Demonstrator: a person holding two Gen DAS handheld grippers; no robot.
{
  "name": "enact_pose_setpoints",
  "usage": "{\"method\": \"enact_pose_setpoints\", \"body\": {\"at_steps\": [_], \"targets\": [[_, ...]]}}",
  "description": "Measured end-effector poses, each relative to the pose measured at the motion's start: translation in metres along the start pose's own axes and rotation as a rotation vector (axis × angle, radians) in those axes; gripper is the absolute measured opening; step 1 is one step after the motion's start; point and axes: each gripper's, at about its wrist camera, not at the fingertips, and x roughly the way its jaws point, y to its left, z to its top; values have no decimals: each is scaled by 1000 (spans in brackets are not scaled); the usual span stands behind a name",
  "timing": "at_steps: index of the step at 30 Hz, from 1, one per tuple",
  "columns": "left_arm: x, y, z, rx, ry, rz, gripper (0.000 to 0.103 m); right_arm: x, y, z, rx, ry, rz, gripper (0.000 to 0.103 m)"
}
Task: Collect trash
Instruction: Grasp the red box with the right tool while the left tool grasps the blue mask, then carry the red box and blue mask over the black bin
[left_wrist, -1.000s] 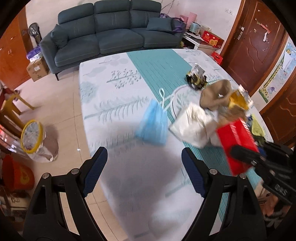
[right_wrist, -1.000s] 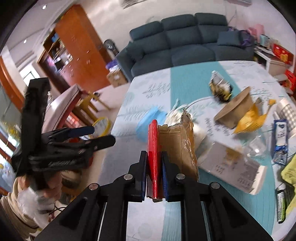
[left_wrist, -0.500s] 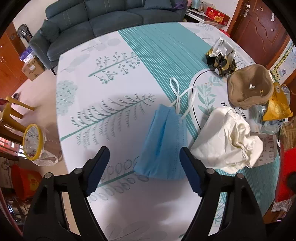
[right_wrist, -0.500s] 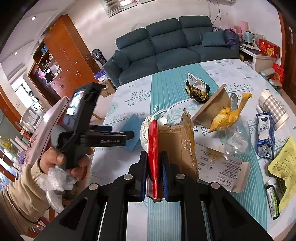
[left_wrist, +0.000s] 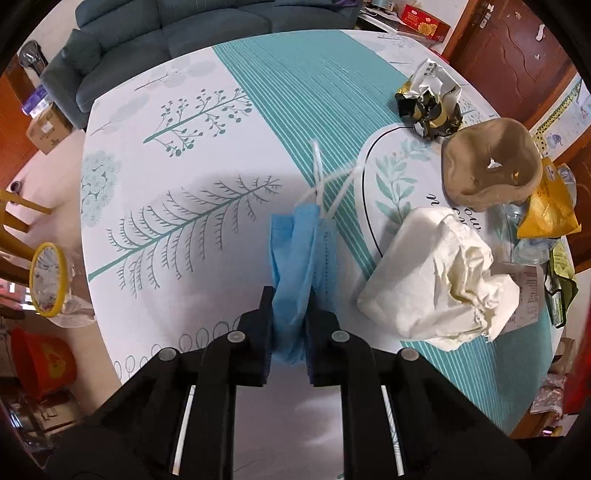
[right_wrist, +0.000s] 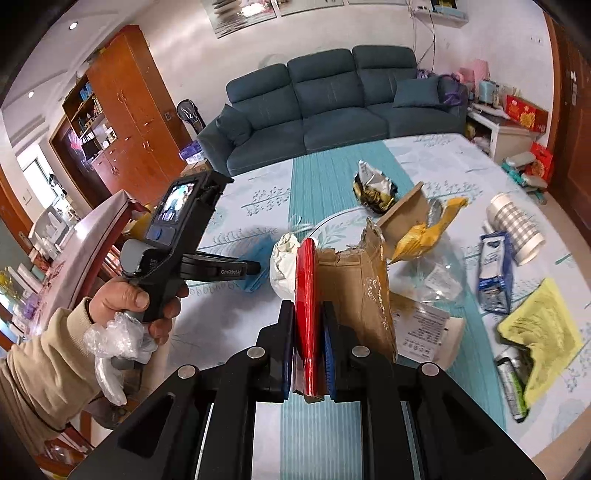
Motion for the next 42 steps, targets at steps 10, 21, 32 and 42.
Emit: {"method": "enact_pose_setpoints", "body": {"at_steps": [10, 21, 32, 42], "targets": [[-40, -5, -23, -36, -52, 57, 4, -43, 4, -11, -32, -54, -37, 14], [-140, -78, -90, 74, -161, -24, 4, -102, -10, -44, 5, -98, -71, 14], [-179, -212, -182, 279, -153, -216, 4, -170, -56, -132, 129, -79, -206, 14], [-147, -322, -264, 416, -101, -235, 4, -179, -130, -248, 350, -22, -286, 14]]}}
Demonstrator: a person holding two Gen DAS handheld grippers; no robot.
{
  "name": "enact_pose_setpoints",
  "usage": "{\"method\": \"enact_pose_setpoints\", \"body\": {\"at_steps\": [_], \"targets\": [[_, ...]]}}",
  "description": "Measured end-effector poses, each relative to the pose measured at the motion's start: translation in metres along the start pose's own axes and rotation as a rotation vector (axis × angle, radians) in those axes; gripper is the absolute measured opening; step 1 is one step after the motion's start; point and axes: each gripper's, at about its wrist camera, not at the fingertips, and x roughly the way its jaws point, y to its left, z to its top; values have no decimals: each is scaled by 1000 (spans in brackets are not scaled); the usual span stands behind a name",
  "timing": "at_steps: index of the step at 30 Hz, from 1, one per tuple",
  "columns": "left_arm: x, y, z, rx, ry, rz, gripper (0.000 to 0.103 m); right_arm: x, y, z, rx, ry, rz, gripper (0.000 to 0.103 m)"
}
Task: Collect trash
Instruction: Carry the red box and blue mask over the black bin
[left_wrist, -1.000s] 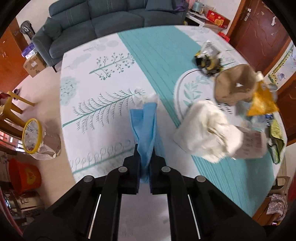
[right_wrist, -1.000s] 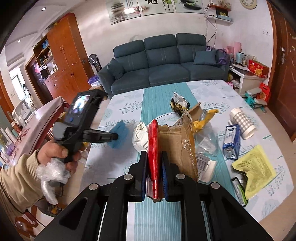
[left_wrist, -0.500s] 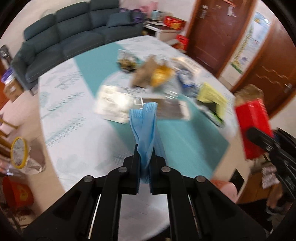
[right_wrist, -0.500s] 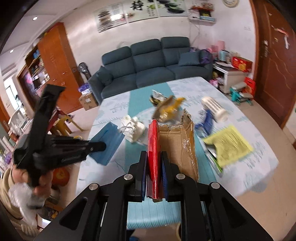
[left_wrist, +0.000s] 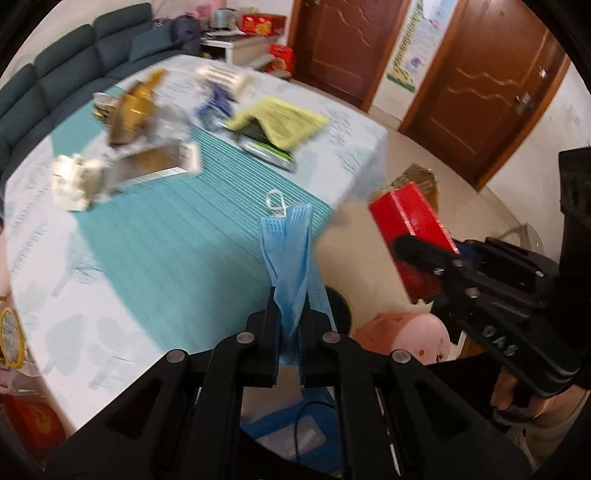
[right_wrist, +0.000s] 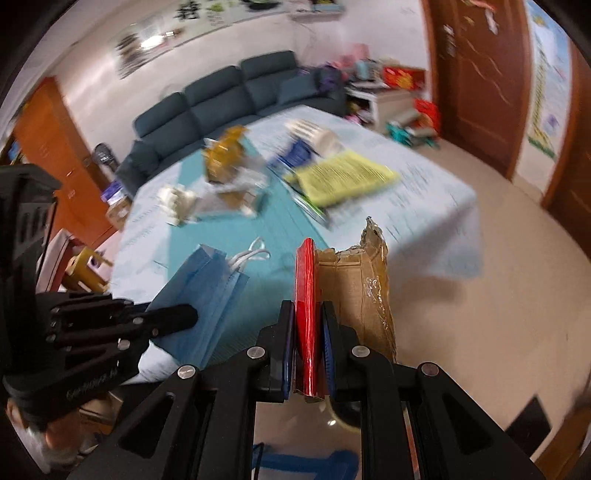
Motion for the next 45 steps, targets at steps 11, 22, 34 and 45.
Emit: {"method": "enact_pose_setpoints", "body": {"at_steps": [11, 22, 34, 45], "targets": [[134, -78, -60, 56, 174, 10, 4, 82, -112, -106, 186, 153, -40, 14], [263, -92, -108, -25, 348, 44, 4, 172, -179, -167, 236, 244, -57, 14], [334, -88, -113, -68, 446, 48, 5, 267, -206, -177, 321, 368, 2, 15], [372, -62, -96, -152, 504, 31, 5, 329, -240, -192, 455, 454, 12, 18]]}}
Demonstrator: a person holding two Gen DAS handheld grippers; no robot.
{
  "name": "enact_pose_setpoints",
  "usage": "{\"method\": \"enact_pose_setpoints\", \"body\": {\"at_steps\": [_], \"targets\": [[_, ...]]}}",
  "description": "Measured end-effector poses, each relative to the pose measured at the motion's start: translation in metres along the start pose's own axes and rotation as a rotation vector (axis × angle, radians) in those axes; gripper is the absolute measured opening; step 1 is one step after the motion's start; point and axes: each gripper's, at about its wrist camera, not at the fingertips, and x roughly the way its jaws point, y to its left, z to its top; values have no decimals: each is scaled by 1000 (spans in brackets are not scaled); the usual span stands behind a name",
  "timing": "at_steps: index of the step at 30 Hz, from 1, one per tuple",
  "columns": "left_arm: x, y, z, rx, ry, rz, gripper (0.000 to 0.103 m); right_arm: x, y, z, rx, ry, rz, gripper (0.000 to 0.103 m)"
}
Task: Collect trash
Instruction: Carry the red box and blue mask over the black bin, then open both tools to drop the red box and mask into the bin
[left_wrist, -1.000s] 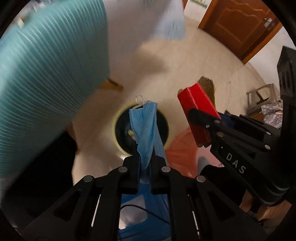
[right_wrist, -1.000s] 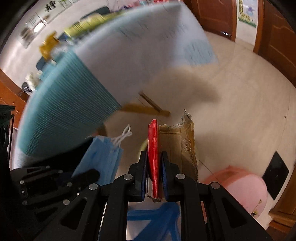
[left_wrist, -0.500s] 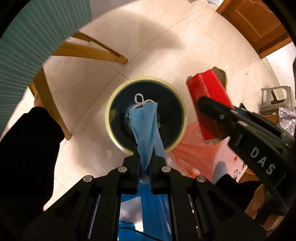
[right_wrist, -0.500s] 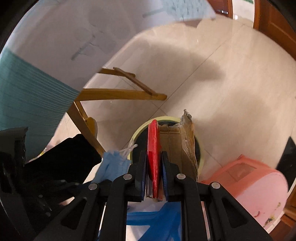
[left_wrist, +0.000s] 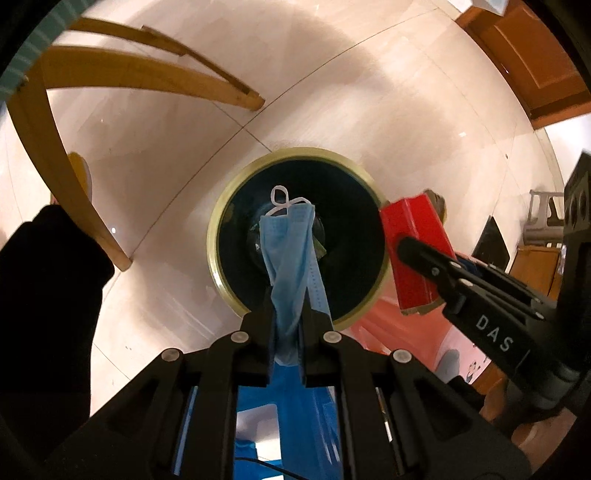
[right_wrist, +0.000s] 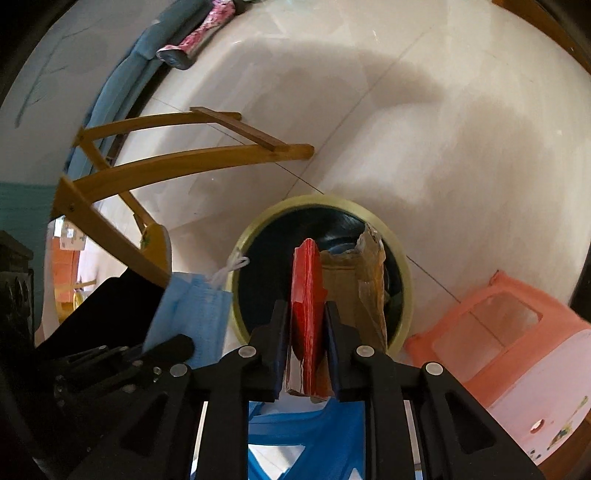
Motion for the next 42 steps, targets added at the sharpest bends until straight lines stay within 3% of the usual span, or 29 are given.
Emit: {"method": "enact_pose_setpoints", "body": {"at_steps": [4, 9, 13, 30, 37, 42], "targets": [[11, 7, 6, -26, 31, -39, 9, 11, -9, 2, 40, 13, 35, 23], [18, 6, 4, -22, 52, -59, 20, 17, -14, 4, 86, 41, 58, 37], [23, 10, 7, -34, 58, -65, 49, 16, -13, 3, 87, 44, 53, 38], [-1, 21, -3, -113, 33, -70, 50, -13, 1, -9, -21, 17, -52, 39], [-26, 15, -21, -140, 47, -103, 50, -55, 8, -19, -59, -5, -94, 39], [-53, 3, -46, -107, 66, -108, 50, -91, 11, -31, -64, -10, -130, 39]]}}
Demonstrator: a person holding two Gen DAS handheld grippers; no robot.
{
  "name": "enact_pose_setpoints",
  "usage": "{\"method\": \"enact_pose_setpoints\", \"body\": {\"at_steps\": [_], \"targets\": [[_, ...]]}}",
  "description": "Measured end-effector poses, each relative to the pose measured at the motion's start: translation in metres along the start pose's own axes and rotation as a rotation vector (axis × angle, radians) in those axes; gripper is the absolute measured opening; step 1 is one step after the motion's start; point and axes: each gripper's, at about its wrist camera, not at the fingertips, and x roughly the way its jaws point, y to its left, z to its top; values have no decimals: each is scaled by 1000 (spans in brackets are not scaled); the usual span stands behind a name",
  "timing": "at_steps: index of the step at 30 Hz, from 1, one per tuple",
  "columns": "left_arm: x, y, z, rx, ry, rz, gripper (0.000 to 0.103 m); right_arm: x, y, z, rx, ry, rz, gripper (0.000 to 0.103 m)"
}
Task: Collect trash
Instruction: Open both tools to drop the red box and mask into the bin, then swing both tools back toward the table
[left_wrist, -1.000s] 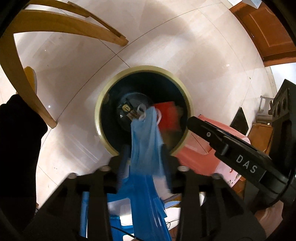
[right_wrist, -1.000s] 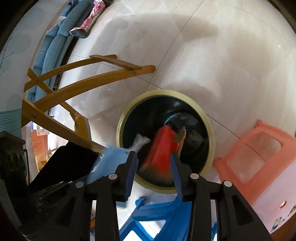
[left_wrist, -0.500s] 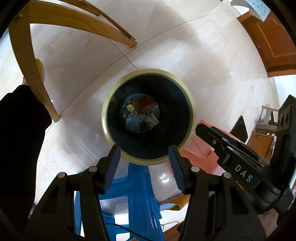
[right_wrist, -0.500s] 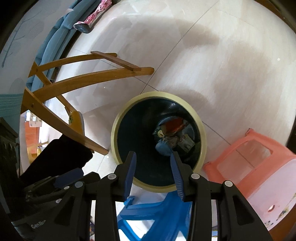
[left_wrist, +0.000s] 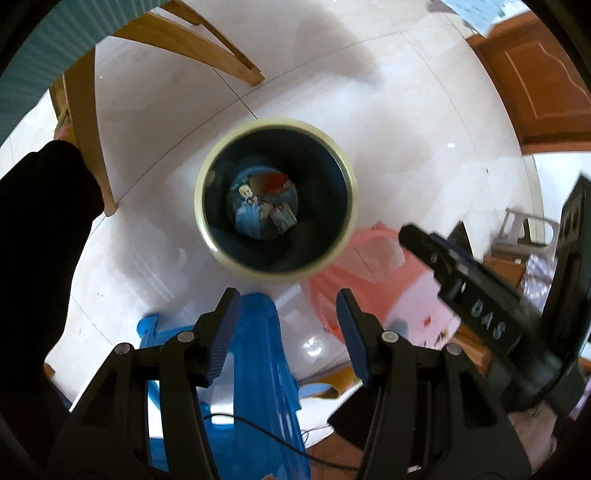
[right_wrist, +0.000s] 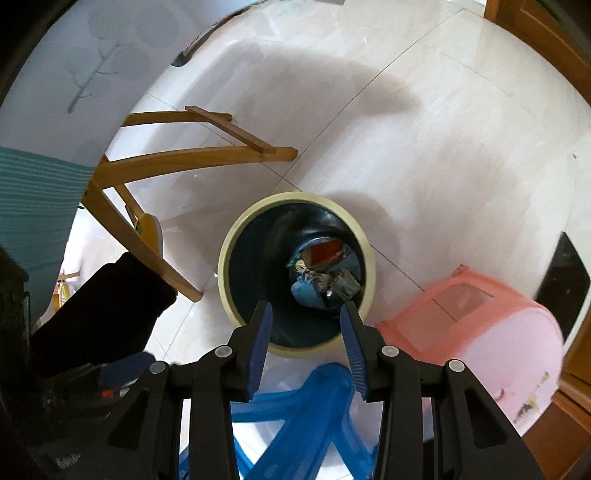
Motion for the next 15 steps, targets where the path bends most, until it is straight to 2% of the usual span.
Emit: {"method": "enact_pose_setpoints", "body": {"at_steps": [6, 10, 15], "targets": [[-47, -22, -30, 131, -38, 11, 50, -64, 9, -8, -21, -18, -12, 39], [-93, -32, -43, 200, -110, -5, 50, -122, 23, -14, -44, -75, 12, 39], [-171, -30, -56, 262, -242, -20, 50, -191, 45, -24, -86, -156, 51, 39]]}}
